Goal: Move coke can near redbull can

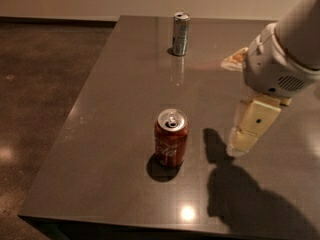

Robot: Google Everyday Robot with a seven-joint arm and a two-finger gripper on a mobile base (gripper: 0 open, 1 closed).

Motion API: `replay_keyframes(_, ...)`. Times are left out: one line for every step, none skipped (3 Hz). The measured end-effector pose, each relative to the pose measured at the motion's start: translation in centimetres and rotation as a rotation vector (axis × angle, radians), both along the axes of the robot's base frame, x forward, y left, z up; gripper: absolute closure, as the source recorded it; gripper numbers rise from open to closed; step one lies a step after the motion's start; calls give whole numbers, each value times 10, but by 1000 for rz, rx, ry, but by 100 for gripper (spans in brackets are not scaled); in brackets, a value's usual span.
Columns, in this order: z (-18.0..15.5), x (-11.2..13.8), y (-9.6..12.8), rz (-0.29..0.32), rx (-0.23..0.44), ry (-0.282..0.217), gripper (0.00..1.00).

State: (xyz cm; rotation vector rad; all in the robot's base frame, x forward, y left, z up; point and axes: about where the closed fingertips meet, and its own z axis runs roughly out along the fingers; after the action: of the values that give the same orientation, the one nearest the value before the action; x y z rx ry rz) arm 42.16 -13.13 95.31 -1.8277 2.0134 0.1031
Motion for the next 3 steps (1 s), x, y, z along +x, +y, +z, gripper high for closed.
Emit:
replay_keyframes(-29, -9, 40, 78, 32, 30, 0)
replay_keyframes(-41, -14, 61, 118, 54, 41, 0)
replay_keyframes(-46, -17, 84, 160, 85, 48, 0)
